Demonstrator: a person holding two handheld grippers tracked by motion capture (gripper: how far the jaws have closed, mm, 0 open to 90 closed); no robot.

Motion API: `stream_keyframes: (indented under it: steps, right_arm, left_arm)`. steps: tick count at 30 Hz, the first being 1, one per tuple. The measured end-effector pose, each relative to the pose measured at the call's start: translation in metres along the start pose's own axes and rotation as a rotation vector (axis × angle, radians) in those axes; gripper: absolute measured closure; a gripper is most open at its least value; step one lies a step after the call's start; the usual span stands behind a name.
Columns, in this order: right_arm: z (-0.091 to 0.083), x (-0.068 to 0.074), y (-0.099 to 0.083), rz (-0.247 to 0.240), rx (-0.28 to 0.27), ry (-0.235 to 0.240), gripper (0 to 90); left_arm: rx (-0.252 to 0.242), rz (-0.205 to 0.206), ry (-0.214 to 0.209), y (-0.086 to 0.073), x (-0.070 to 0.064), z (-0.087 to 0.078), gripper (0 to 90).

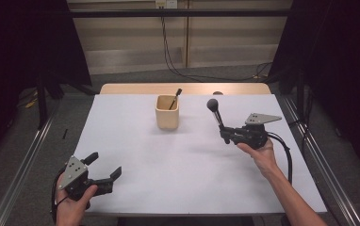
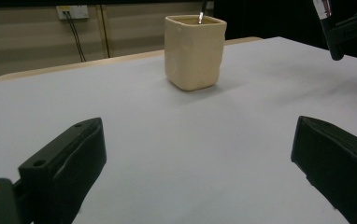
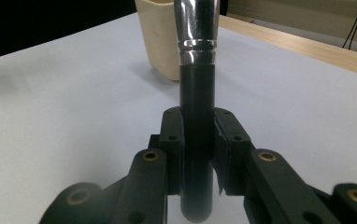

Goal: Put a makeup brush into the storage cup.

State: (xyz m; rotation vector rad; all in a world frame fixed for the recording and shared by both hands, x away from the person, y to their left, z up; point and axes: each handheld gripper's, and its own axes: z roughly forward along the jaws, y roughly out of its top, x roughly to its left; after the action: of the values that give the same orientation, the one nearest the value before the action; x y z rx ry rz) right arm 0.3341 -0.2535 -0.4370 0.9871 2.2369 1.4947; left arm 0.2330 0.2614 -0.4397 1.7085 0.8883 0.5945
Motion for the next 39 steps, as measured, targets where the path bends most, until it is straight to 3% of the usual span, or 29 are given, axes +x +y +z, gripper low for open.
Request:
stream_keyframes:
  steps: [4,5,17,27,32,39]
  right_arm:
    - [0.001,0.006,0.002,-0.016,-0.006,0.011,75.7]
    - [0.001,0.008,0.002,-0.022,-0.007,0.01,75.7]
    - [0.007,0.031,0.002,-0.037,-0.005,0.07,75.7]
    - [0.016,0.046,0.007,-0.047,-0.013,0.102,75.7]
    - [0.018,0.059,0.012,-0.067,-0.025,0.124,75.7]
    - [0.028,0.067,0.015,-0.072,-0.03,0.149,75.7]
  left_arm:
    - [-0.003,0.007,0.008,0.002,-0.001,0.001,3.3]
    - [-0.02,-0.014,-0.001,0.002,-0.001,0.0,3.3]
    - [0.022,-0.009,-0.055,0.001,-0.01,0.009,3.2]
    - [-0.006,0.0,-0.081,0.01,-0.016,0.019,3.0]
    - [-0.014,-0.021,-0.106,0.012,-0.023,0.024,3.0]
    - [-0.015,-0.004,-0.125,0.017,-0.03,0.034,3.0]
